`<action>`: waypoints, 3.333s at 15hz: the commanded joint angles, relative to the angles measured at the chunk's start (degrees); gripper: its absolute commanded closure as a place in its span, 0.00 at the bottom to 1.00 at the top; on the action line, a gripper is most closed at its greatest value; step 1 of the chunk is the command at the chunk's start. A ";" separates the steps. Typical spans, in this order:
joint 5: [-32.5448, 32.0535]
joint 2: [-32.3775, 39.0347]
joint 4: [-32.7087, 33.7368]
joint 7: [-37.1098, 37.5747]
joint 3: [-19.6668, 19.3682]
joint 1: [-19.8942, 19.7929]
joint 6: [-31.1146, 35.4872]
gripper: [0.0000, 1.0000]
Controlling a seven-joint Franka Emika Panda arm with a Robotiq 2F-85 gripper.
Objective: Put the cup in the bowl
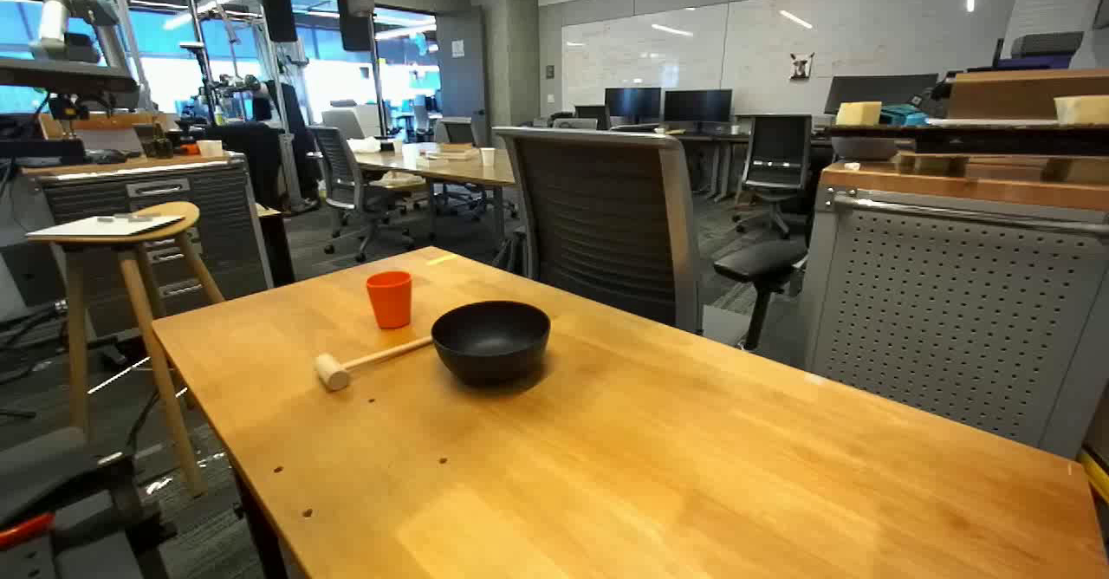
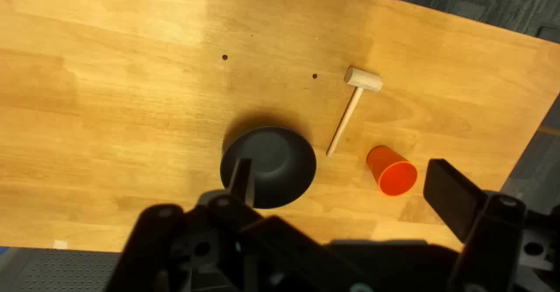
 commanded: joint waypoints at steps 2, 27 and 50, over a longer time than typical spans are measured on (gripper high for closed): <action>0.38 0.08 0.47 -0.33 0.67 -0.84 0.01 0.00; -1.93 69.02 45.97 8.73 17.82 7.44 8.38 0.00; -1.27 77.96 54.16 9.58 19.16 8.22 -0.68 0.81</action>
